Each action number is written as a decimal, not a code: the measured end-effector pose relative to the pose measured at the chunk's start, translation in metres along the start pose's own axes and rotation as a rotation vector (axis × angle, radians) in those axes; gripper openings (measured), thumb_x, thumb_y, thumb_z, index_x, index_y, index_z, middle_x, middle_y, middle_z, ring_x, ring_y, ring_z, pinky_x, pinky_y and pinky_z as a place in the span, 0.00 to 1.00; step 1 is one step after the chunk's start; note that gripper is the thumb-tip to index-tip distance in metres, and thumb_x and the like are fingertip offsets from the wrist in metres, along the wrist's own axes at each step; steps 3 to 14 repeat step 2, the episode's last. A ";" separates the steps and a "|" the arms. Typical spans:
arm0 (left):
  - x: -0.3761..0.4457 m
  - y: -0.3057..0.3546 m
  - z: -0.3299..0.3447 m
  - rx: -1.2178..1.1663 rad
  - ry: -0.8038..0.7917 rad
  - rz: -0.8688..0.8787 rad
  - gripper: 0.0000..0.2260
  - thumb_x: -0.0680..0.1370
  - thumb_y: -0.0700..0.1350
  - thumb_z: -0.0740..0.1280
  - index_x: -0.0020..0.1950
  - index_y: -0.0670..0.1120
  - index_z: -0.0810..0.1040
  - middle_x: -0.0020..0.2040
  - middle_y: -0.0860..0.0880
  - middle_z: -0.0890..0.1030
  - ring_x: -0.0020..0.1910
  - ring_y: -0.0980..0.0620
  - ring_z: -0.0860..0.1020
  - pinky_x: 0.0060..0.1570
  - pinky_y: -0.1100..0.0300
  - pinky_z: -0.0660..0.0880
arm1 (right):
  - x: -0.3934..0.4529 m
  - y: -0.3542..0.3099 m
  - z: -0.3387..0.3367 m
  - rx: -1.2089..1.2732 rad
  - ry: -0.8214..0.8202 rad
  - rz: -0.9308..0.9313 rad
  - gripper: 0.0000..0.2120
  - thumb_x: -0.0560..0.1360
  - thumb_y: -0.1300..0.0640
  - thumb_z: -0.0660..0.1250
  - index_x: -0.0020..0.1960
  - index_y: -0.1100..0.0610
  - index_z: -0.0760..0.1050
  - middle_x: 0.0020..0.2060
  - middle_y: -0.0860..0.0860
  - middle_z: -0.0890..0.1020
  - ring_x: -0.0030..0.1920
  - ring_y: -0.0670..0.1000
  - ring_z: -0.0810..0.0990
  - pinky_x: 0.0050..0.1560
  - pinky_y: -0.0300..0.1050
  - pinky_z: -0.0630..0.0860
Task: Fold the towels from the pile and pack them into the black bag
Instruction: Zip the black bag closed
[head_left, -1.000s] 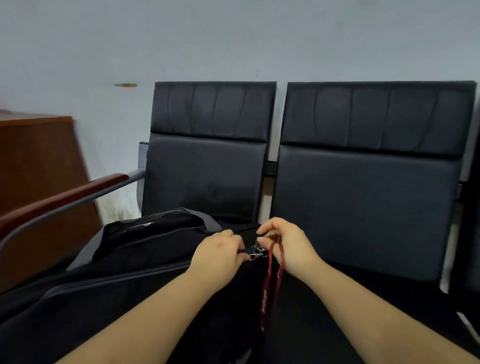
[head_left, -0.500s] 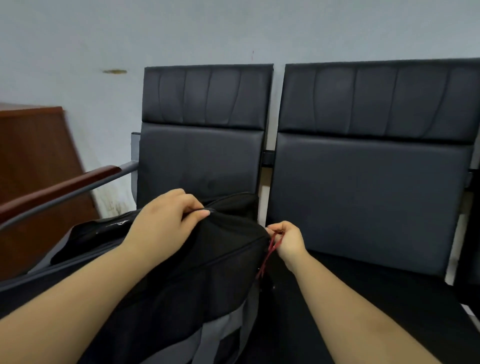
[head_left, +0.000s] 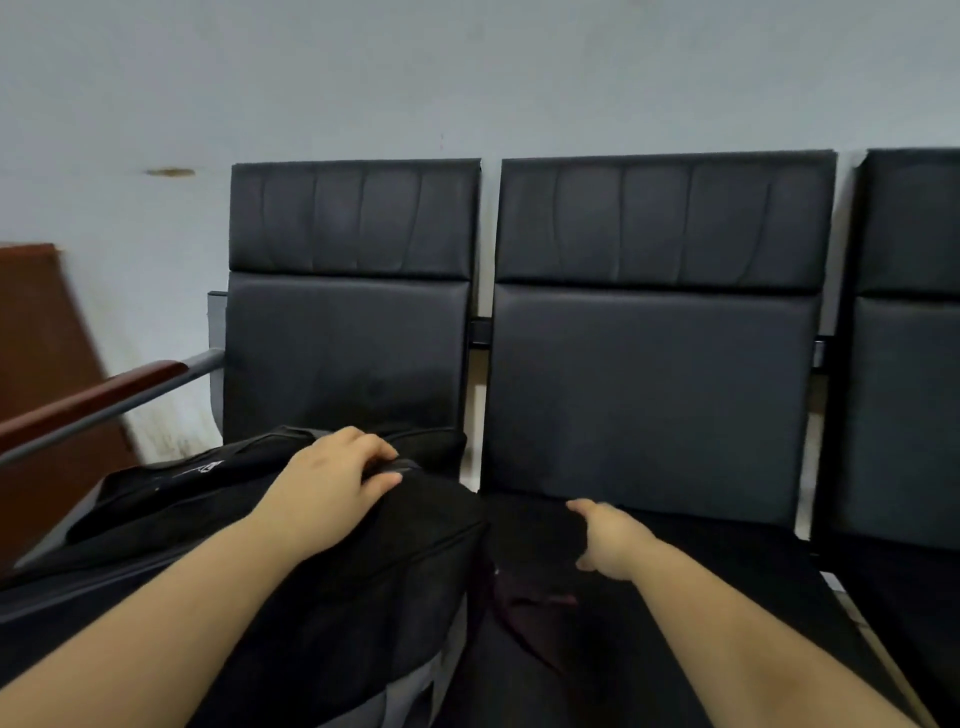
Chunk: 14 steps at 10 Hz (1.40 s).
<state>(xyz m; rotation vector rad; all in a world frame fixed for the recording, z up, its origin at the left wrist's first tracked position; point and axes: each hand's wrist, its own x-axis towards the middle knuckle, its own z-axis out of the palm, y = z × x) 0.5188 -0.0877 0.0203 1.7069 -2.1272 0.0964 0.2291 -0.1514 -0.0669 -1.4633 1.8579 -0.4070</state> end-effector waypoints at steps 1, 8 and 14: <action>0.005 0.033 0.007 0.116 -0.076 0.080 0.22 0.79 0.57 0.61 0.72 0.52 0.67 0.69 0.53 0.70 0.68 0.53 0.68 0.68 0.59 0.63 | -0.022 0.005 -0.025 0.048 0.039 -0.066 0.43 0.72 0.55 0.73 0.78 0.50 0.51 0.70 0.54 0.65 0.69 0.55 0.67 0.66 0.46 0.69; 0.012 0.075 0.007 0.234 -0.257 0.152 0.26 0.80 0.58 0.59 0.76 0.51 0.60 0.76 0.50 0.60 0.74 0.50 0.60 0.72 0.56 0.58 | -0.054 0.005 -0.049 -0.193 0.065 -0.175 0.43 0.72 0.50 0.73 0.78 0.50 0.51 0.73 0.54 0.62 0.70 0.56 0.67 0.68 0.48 0.68; 0.012 0.075 0.007 0.234 -0.257 0.152 0.26 0.80 0.58 0.59 0.76 0.51 0.60 0.76 0.50 0.60 0.74 0.50 0.60 0.72 0.56 0.58 | -0.054 0.005 -0.049 -0.193 0.065 -0.175 0.43 0.72 0.50 0.73 0.78 0.50 0.51 0.73 0.54 0.62 0.70 0.56 0.67 0.68 0.48 0.68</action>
